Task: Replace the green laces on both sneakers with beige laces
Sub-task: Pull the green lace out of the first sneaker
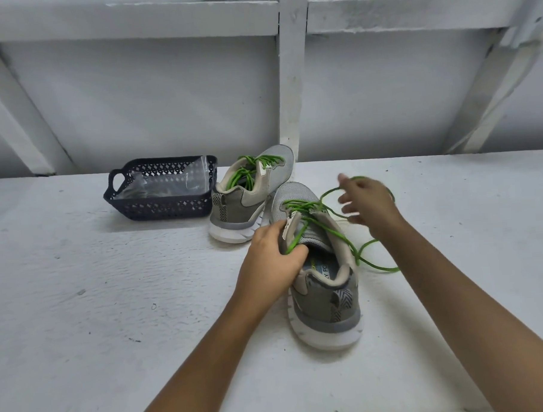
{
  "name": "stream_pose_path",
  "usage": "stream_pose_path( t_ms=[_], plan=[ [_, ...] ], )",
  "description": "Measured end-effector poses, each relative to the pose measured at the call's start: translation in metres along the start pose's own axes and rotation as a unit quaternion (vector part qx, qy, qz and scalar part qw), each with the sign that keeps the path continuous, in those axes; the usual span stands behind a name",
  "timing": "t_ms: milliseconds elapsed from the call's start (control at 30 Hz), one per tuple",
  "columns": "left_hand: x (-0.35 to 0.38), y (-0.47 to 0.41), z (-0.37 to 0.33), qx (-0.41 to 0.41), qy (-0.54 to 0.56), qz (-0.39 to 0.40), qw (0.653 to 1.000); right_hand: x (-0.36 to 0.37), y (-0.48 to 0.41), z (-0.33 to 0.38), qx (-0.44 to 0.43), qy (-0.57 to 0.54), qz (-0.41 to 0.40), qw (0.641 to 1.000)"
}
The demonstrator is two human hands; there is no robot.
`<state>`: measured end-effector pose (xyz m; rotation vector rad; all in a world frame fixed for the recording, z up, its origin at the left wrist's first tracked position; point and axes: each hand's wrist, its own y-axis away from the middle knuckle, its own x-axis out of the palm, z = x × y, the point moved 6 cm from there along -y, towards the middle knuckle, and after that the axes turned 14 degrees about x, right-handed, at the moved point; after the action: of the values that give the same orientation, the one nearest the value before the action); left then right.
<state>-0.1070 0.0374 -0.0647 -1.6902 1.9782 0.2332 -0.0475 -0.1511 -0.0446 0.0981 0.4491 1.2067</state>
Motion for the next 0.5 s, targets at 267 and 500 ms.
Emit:
stream_pose_path(
  t_ms=[267,500],
  plan=[
    [-0.001,0.0,0.001,0.004,0.002,-0.001,1.0,0.027,0.007,-0.002,-0.034,0.135,0.068,0.988],
    [-0.001,0.002,-0.001,0.007,0.008,0.0,1.0,0.015,0.001,0.006,-0.027,0.001,0.061,0.998]
  ],
)
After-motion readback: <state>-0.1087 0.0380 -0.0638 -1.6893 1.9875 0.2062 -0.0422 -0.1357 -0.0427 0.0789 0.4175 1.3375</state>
